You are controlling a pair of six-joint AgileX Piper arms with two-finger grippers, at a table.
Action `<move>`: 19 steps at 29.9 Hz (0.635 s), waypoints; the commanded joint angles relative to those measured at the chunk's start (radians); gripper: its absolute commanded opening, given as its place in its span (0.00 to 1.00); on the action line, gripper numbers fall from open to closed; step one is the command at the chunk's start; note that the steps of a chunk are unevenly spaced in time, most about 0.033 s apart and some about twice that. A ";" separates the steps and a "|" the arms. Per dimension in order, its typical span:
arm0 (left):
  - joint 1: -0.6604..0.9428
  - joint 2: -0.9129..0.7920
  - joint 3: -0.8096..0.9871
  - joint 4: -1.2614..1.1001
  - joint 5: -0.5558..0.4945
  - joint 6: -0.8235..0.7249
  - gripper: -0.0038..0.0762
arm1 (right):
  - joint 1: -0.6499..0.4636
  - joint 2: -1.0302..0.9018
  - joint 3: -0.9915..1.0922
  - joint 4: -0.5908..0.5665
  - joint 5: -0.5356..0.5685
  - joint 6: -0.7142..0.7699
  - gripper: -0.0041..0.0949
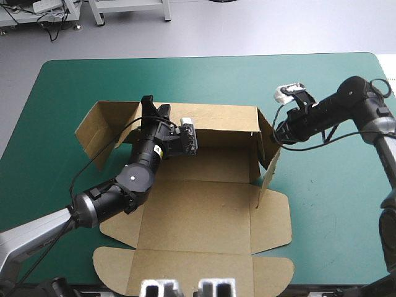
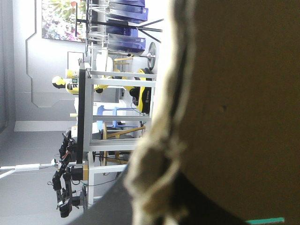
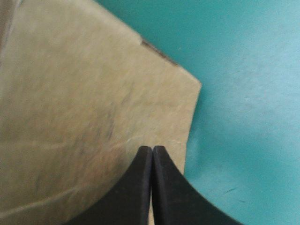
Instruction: Fold the box
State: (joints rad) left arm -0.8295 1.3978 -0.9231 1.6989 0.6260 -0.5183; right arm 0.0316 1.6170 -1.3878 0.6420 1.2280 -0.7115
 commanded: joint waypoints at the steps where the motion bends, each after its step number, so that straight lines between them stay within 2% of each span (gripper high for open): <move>1: -0.005 -0.034 -0.027 0.069 0.048 -0.027 0.03 | 0.000 -0.082 0.085 0.146 0.005 -0.135 0.02; 7: -0.005 -0.034 -0.027 0.069 0.067 -0.023 0.03 | 0.000 -0.156 0.218 0.166 -0.097 -0.225 0.02; 12: -0.010 -0.032 -0.027 0.069 0.067 0.054 0.03 | 0.013 -0.257 0.346 0.252 -0.252 -0.353 0.02; 19: -0.020 -0.025 -0.024 0.069 0.070 0.113 0.03 | 0.102 -0.315 0.461 0.258 -0.429 -0.363 0.02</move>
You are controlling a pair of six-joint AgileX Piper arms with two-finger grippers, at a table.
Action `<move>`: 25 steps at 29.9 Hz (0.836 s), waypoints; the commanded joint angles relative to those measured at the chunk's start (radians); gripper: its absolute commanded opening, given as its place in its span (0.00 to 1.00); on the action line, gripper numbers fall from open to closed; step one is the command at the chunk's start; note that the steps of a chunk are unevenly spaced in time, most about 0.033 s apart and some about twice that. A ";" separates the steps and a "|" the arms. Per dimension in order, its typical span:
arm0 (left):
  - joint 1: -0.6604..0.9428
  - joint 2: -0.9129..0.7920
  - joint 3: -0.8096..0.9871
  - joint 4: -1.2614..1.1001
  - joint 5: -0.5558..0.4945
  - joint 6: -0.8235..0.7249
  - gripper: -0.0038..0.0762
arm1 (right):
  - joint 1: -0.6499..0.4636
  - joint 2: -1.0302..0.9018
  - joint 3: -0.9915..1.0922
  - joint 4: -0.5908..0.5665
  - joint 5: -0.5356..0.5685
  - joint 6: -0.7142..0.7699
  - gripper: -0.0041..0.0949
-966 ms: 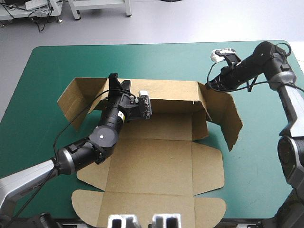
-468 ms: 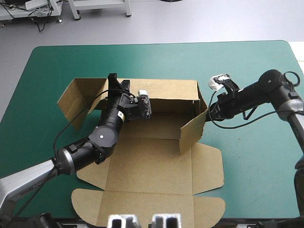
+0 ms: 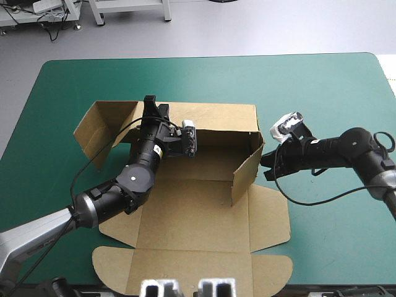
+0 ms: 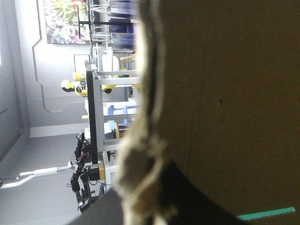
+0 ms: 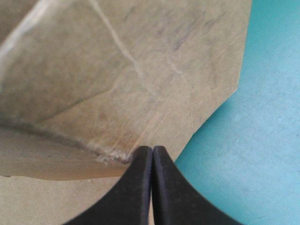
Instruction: Fold the box
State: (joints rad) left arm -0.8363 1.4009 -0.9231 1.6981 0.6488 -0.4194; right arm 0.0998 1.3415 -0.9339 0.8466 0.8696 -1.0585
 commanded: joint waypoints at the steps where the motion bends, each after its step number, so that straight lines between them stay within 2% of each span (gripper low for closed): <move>1: -0.020 -0.029 -0.024 0.070 0.051 0.025 0.03 | 0.046 -0.041 0.015 0.053 -0.088 -0.016 0.02; 4: -0.044 -0.022 -0.019 0.066 0.051 0.081 0.03 | 0.081 -0.041 0.047 0.053 -0.147 -0.016 0.02; 9: -0.049 -0.022 0.016 0.066 0.051 0.090 0.03 | 0.115 -0.051 0.084 0.049 -0.215 -0.045 0.02; 14: -0.049 -0.022 0.051 0.063 0.058 0.088 0.03 | 0.114 -0.053 0.081 0.023 -0.149 -0.054 0.05; 17: -0.049 -0.022 0.065 0.058 0.056 0.088 0.03 | 0.114 -0.053 0.070 -0.029 -0.075 -0.068 0.19; 22: -0.049 -0.022 0.064 0.058 0.058 0.088 0.03 | 0.114 -0.072 0.026 -0.093 -0.022 -0.064 0.63; 25: -0.049 -0.022 0.064 0.058 0.049 0.086 0.04 | 0.114 -0.079 0.010 -0.056 -0.029 -0.065 0.75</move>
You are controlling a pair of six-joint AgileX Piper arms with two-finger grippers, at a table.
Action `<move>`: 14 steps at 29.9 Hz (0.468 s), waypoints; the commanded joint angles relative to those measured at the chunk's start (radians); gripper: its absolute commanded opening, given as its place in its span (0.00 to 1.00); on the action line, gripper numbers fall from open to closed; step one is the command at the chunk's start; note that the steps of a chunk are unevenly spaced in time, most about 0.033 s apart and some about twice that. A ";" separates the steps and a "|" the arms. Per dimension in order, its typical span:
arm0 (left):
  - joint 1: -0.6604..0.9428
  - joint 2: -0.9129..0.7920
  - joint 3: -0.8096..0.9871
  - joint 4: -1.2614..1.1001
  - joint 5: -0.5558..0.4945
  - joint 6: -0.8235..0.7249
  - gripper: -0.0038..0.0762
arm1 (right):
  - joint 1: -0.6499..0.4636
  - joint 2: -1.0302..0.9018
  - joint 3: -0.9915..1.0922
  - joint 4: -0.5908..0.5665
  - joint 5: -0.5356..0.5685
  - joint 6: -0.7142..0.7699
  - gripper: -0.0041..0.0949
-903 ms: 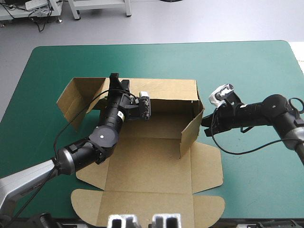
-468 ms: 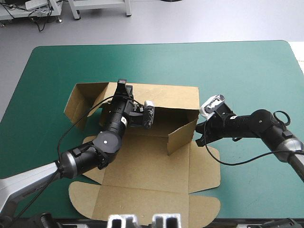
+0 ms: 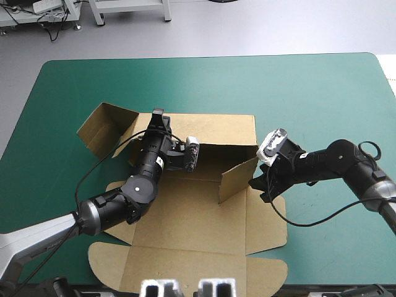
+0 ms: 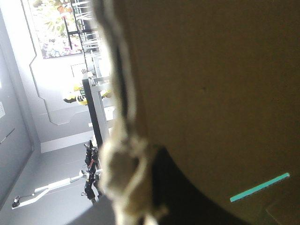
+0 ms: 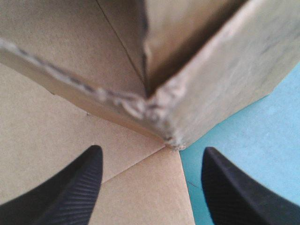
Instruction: Fold the box
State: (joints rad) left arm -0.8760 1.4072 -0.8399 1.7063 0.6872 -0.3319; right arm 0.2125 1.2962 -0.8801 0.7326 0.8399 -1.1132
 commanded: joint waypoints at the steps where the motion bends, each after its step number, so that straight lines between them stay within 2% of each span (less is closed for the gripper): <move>1: -0.009 -0.029 -0.019 0.050 0.004 -0.001 0.04 | 0.001 -0.034 -0.044 0.074 -0.003 -0.016 0.76; 7: -0.009 -0.029 -0.021 0.020 -0.041 -0.001 0.06 | 0.033 -0.005 -0.044 0.149 -0.122 -0.009 0.76; 14: -0.009 -0.029 -0.076 -0.026 -0.043 -0.022 0.07 | 0.081 0.022 -0.045 0.215 -0.269 0.007 0.76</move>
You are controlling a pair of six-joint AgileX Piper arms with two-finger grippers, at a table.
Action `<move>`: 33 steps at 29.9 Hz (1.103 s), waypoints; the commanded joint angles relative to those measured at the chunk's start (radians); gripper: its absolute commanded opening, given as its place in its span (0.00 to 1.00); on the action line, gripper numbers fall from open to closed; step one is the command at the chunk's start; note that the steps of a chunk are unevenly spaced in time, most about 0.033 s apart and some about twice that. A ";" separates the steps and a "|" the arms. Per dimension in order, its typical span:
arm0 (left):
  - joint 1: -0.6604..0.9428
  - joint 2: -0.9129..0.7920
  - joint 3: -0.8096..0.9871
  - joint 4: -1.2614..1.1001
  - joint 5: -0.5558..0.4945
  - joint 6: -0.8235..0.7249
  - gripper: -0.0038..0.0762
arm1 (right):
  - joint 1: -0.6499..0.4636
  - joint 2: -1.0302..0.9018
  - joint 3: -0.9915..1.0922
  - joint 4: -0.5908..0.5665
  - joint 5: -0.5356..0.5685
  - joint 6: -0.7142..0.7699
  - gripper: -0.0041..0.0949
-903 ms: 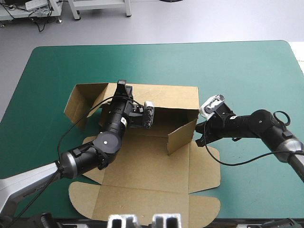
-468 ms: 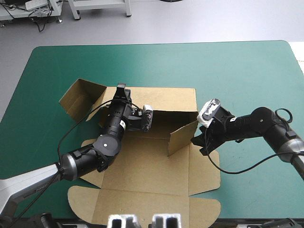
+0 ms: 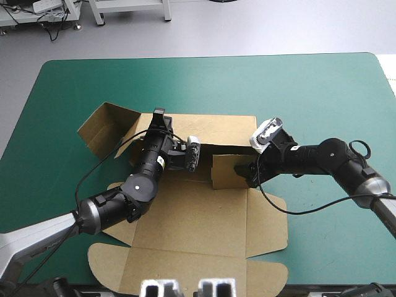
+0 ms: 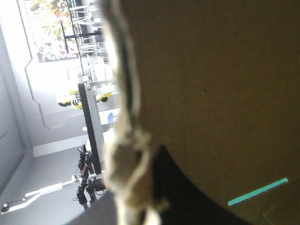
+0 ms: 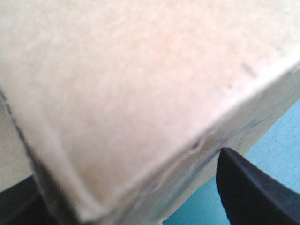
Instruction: Fold the box
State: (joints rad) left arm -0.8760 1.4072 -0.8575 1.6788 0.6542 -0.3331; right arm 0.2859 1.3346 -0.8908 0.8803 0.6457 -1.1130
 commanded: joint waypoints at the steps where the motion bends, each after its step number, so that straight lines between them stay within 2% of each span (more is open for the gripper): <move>1: -0.009 -0.029 -0.081 -0.012 -0.011 -0.021 0.07 | 0.007 -0.016 -0.035 0.067 -0.093 0.021 0.76; 6: -0.009 -0.010 -0.195 -0.106 -0.037 0.045 0.07 | 0.007 -0.016 -0.044 0.067 -0.120 0.042 0.75; 11: -0.009 0.051 -0.212 -0.169 0.009 0.171 0.07 | 0.007 -0.007 -0.049 0.067 -0.072 0.081 0.62; 14: -0.009 0.058 -0.212 -0.228 -0.004 0.165 0.06 | 0.007 0.009 -0.049 0.069 -0.039 0.097 0.48; 21: -0.023 0.049 -0.212 -0.210 -0.038 0.161 0.06 | 0.007 0.028 -0.049 0.095 0.019 0.055 0.03; 23: -0.023 0.045 -0.212 -0.217 -0.043 0.161 0.08 | 0.007 0.028 -0.053 0.100 0.007 0.053 0.02; 26: -0.050 0.032 -0.212 -0.245 -0.047 0.161 0.19 | 0.007 0.028 -0.063 0.101 -0.042 0.082 0.02; 30: -0.107 0.000 -0.212 -0.251 -0.053 0.161 0.46 | 0.007 0.028 -0.096 0.064 -0.114 0.142 0.02; 33: -0.143 -0.017 -0.212 -0.251 -0.026 0.157 0.62 | 0.005 0.028 -0.131 -0.039 -0.166 0.248 0.02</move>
State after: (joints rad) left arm -0.9892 1.4417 -1.0364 1.3946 0.6025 -0.1636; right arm 0.2920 1.3947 -0.9575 0.8769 0.5419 -0.9463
